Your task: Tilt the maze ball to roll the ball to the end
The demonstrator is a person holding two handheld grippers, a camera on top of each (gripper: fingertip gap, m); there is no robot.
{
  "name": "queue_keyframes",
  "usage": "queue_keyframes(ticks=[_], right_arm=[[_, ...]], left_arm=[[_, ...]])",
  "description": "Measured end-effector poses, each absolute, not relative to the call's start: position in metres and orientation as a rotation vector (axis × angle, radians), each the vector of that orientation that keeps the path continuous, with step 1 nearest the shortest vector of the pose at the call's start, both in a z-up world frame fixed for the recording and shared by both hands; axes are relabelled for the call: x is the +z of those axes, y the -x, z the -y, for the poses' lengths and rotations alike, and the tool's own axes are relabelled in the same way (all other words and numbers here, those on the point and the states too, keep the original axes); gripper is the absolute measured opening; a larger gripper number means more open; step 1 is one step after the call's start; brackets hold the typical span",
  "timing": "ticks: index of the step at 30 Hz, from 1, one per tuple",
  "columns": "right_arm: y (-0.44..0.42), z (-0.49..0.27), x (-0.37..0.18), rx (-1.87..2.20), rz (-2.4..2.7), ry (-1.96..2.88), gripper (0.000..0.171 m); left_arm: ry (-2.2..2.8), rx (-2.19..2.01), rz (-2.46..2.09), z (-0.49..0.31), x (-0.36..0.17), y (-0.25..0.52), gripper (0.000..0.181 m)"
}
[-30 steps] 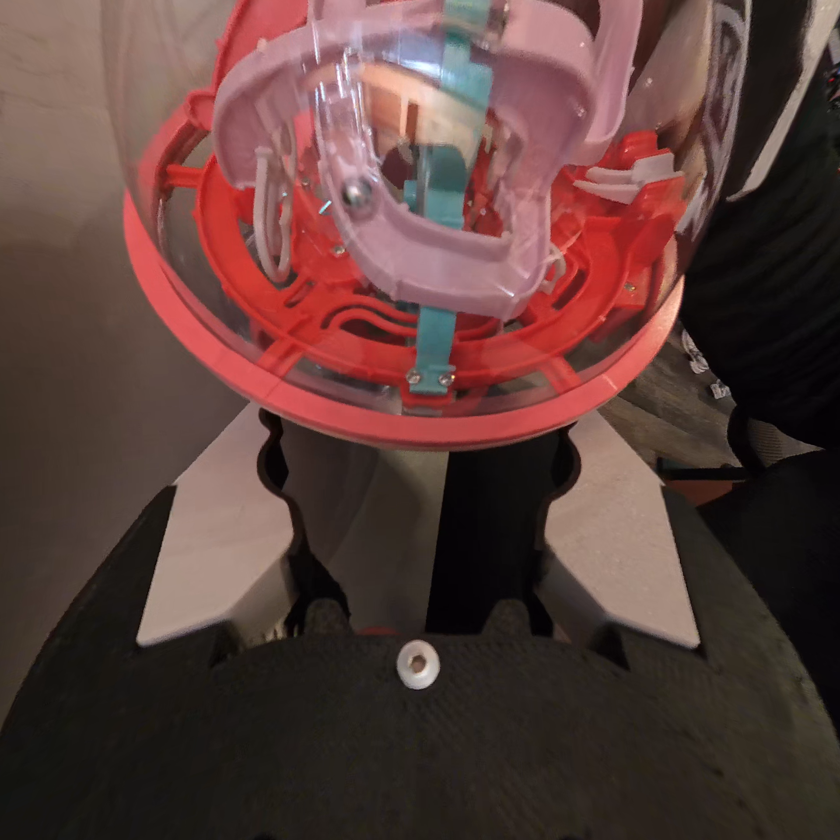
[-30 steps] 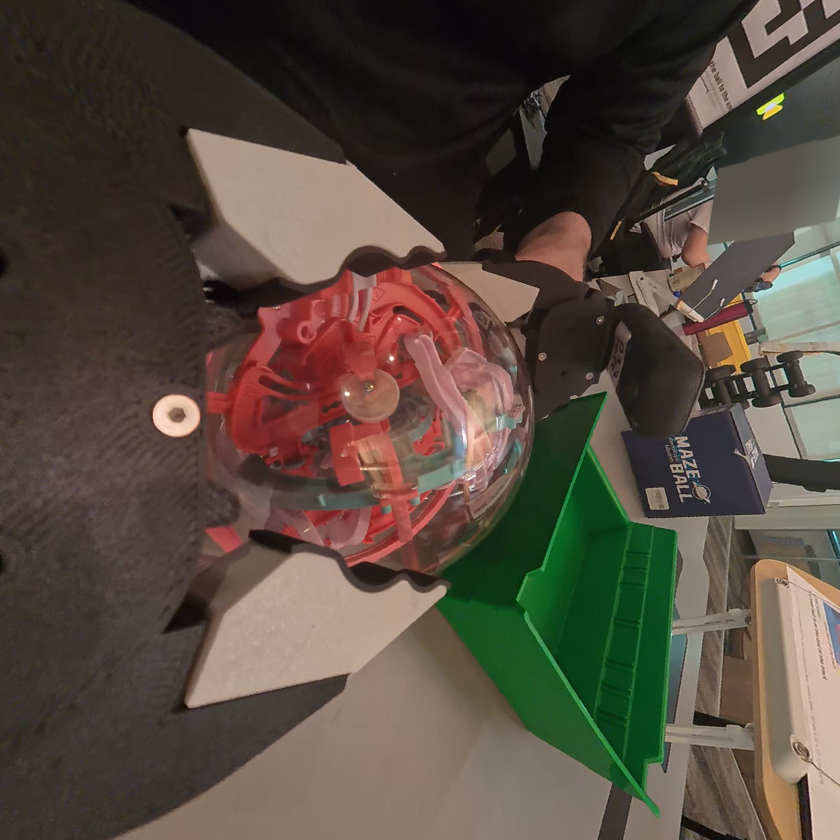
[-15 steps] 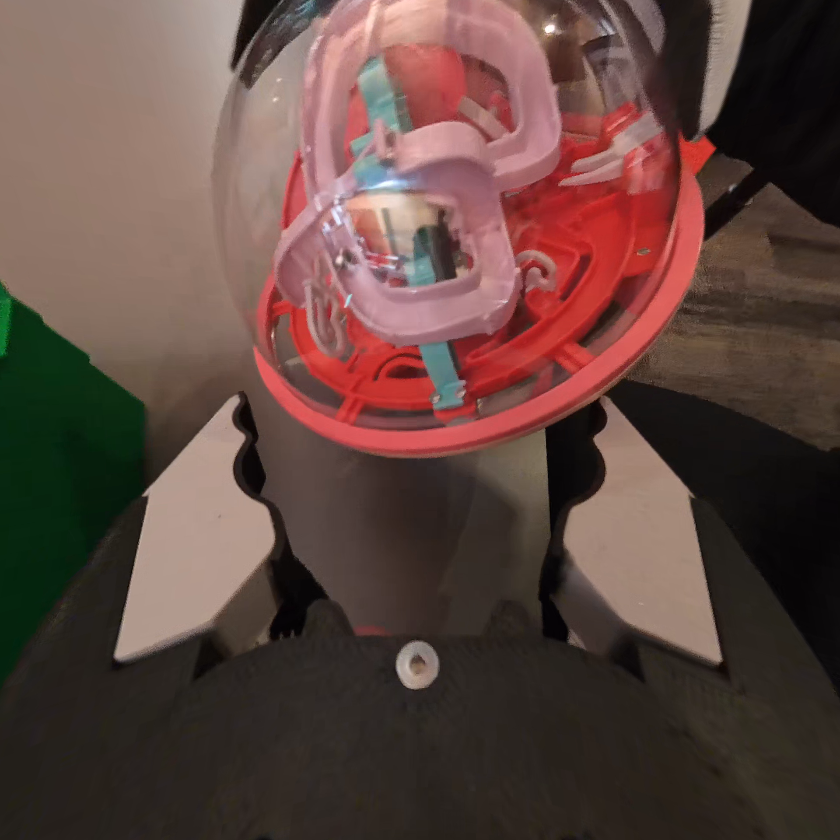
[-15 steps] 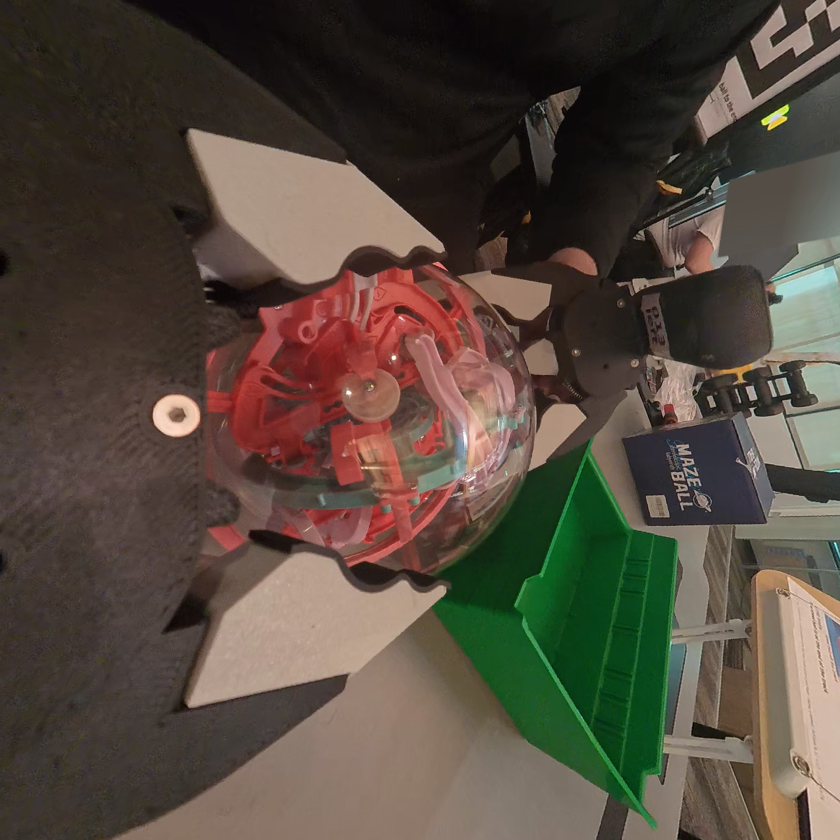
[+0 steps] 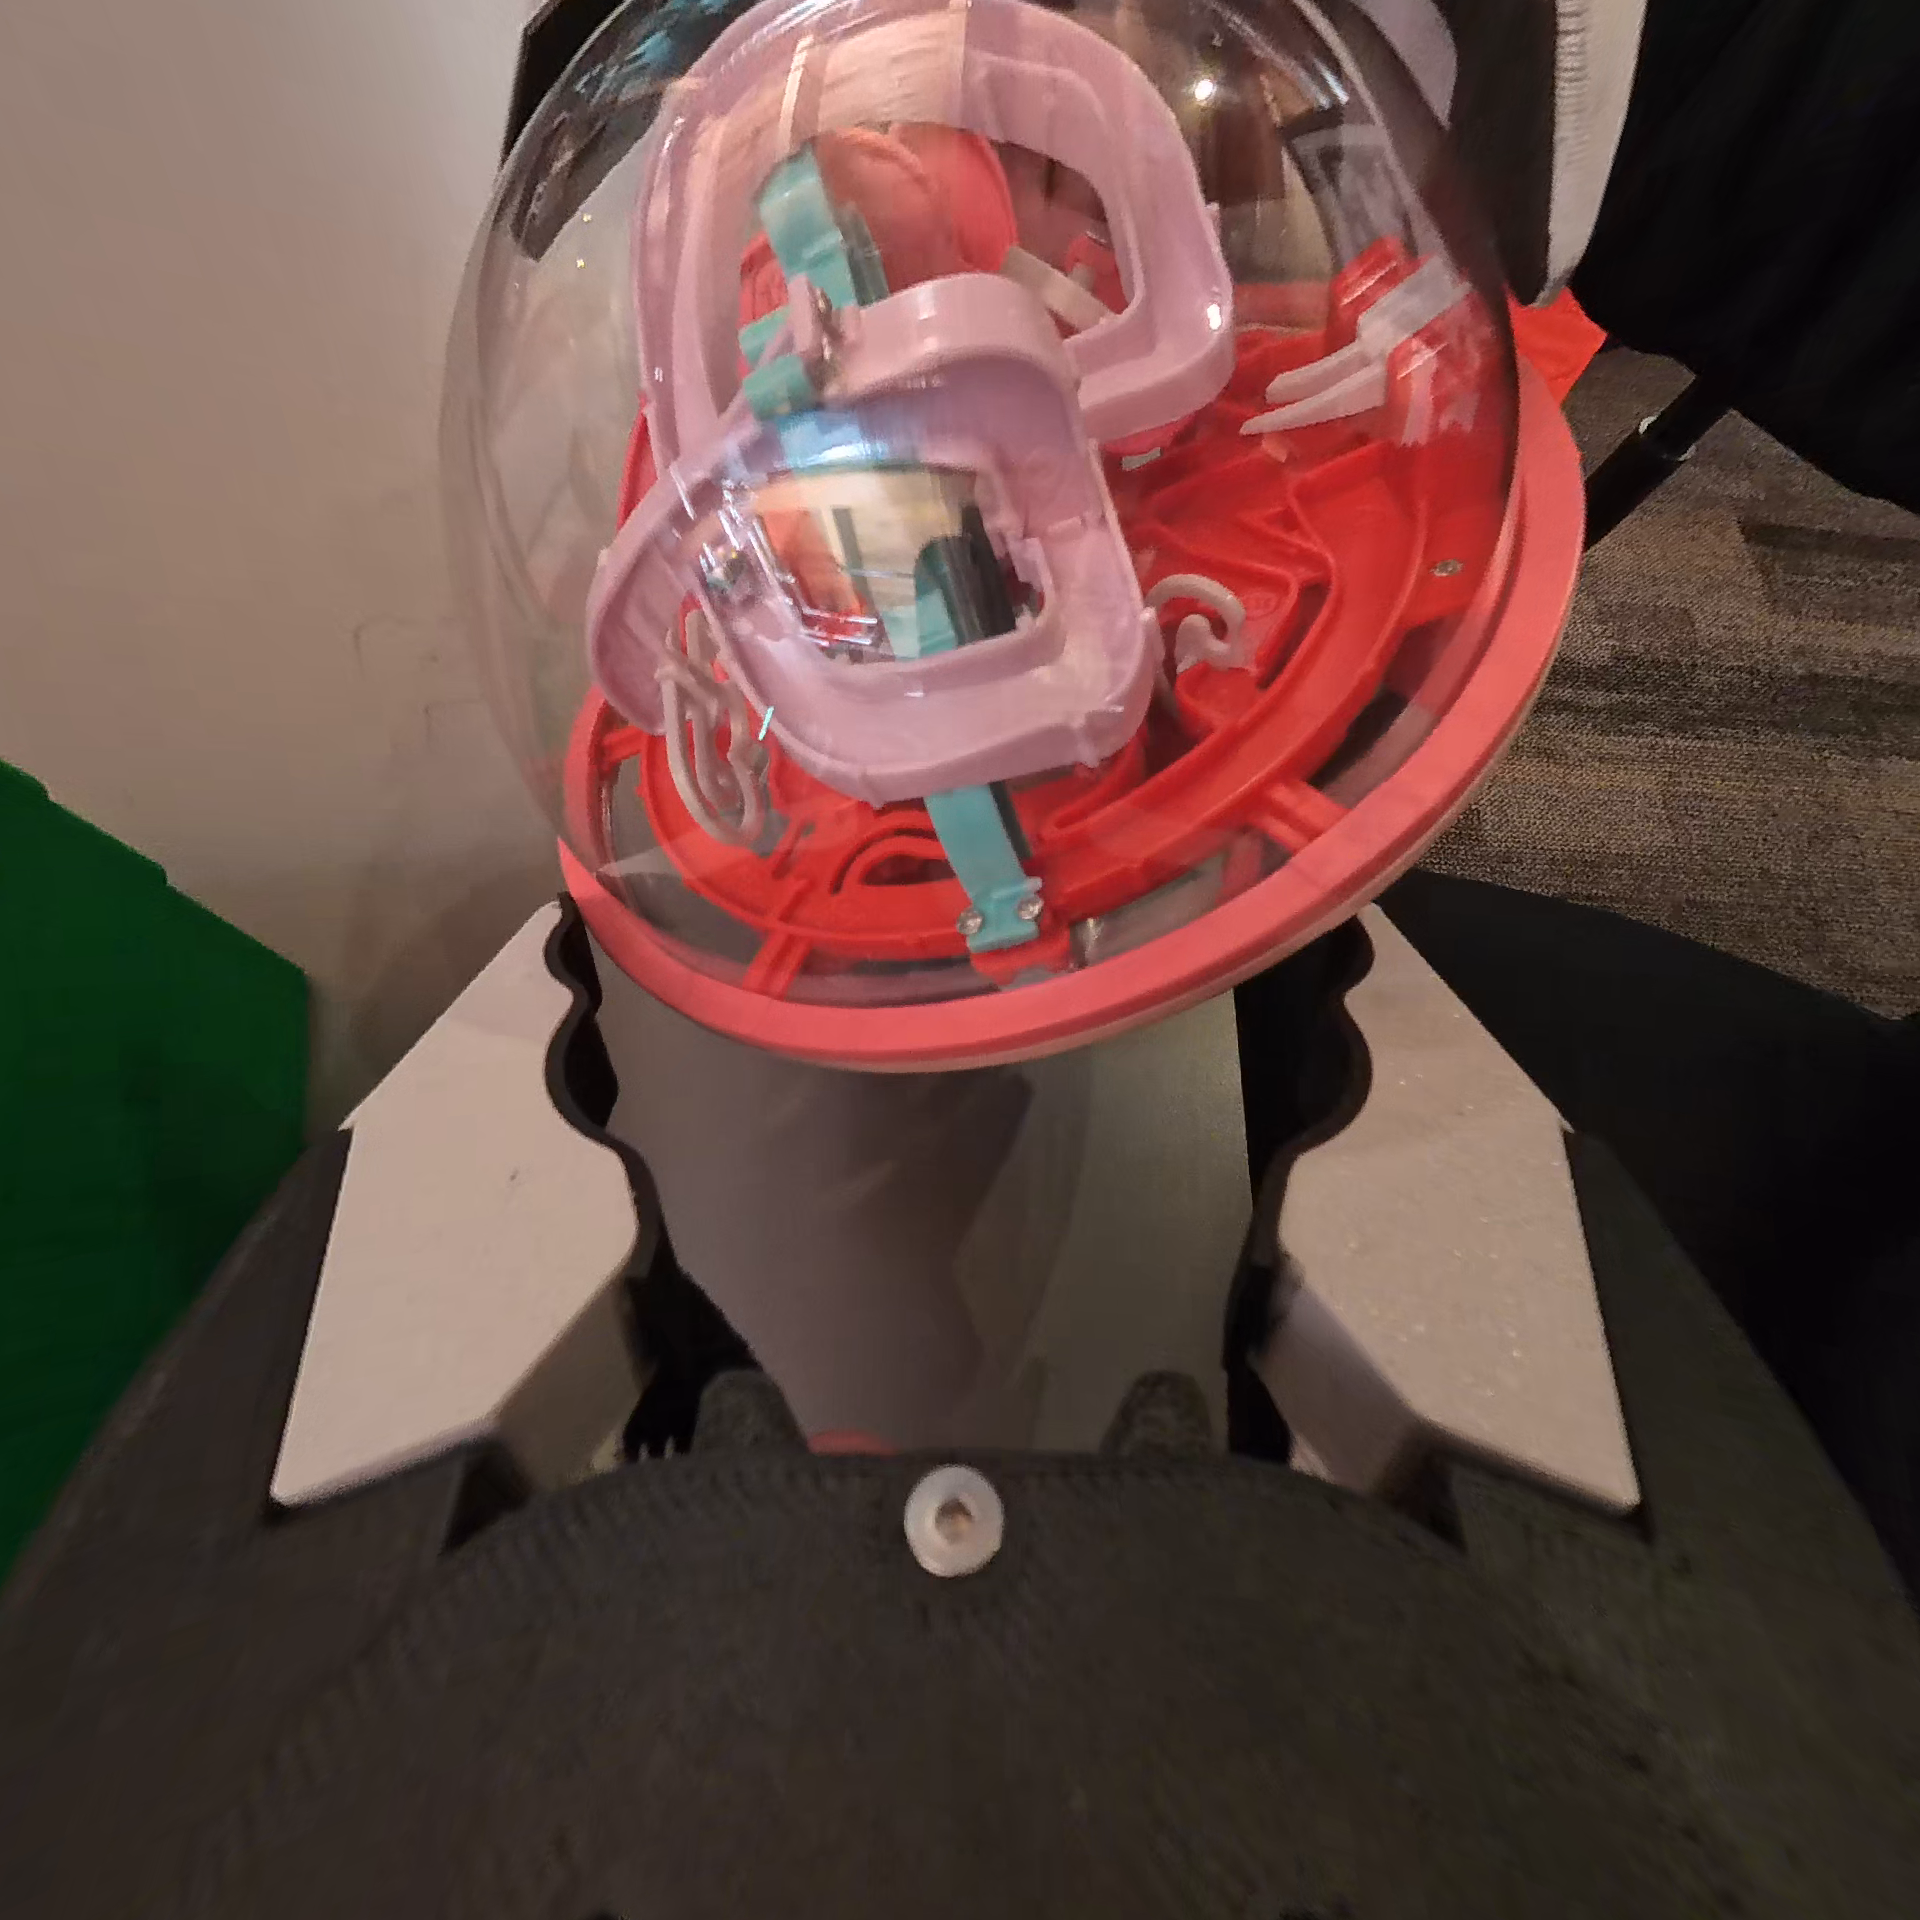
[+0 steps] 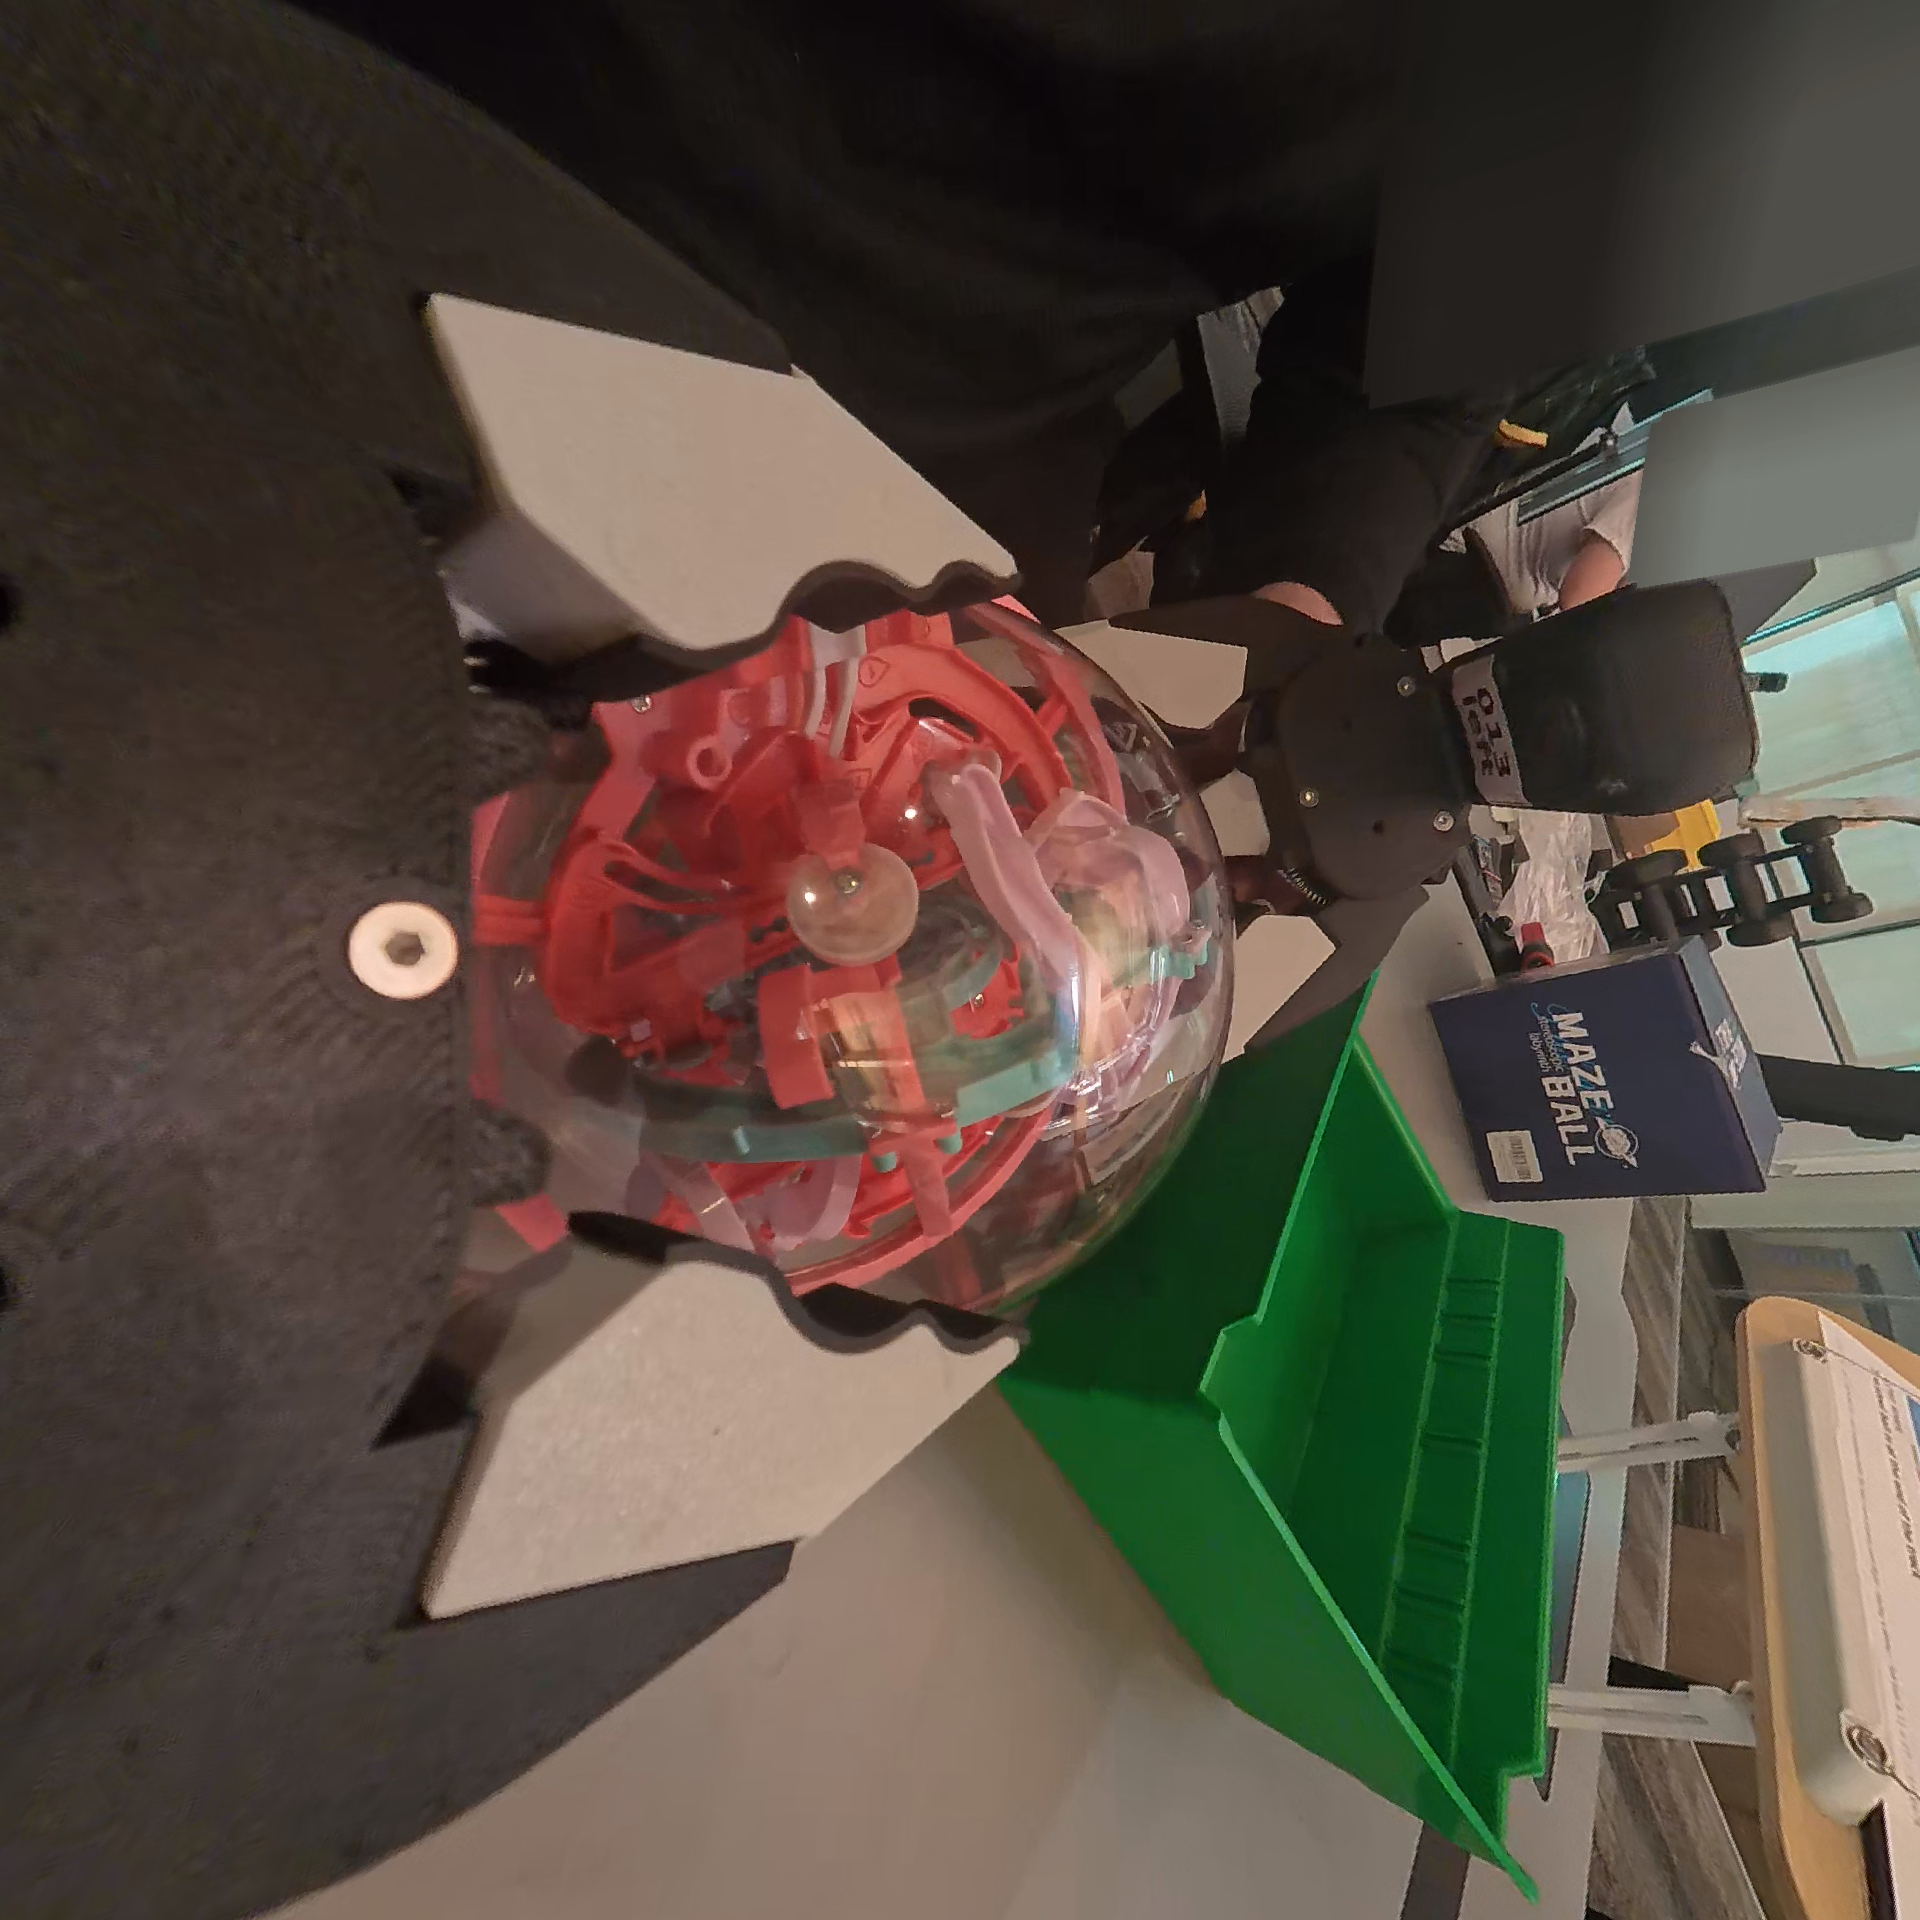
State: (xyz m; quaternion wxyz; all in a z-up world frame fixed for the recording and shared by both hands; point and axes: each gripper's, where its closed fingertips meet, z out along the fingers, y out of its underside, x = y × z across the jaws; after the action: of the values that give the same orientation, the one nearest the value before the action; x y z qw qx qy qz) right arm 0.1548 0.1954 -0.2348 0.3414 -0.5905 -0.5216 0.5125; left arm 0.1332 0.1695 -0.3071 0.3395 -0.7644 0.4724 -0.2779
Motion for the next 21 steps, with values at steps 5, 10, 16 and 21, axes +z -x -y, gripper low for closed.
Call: queue_keyframes(ticks=[5, 10, 16, 21], right_arm=[[-0.156, -0.195, -0.235, 1.322, 1.358, 1.542, 0.129], [-0.156, -0.196, -0.235, 1.307, 1.354, 1.564, 0.129], [-0.162, -0.199, -0.237, 1.258, 1.326, 1.61, 0.131], [-0.172, -0.201, -0.242, 1.203, 1.302, 1.693, 0.134]], left_arm=[[1.986, -0.717, -1.225, -0.169, -0.306, -0.133, 0.134], [1.988, -0.731, -1.219, -0.169, -0.307, -0.133, 0.134], [1.986, -0.732, -1.218, -0.169, -0.306, -0.133, 0.132], [1.989, -0.732, -1.216, -0.169, -0.306, -0.134, 0.132]])
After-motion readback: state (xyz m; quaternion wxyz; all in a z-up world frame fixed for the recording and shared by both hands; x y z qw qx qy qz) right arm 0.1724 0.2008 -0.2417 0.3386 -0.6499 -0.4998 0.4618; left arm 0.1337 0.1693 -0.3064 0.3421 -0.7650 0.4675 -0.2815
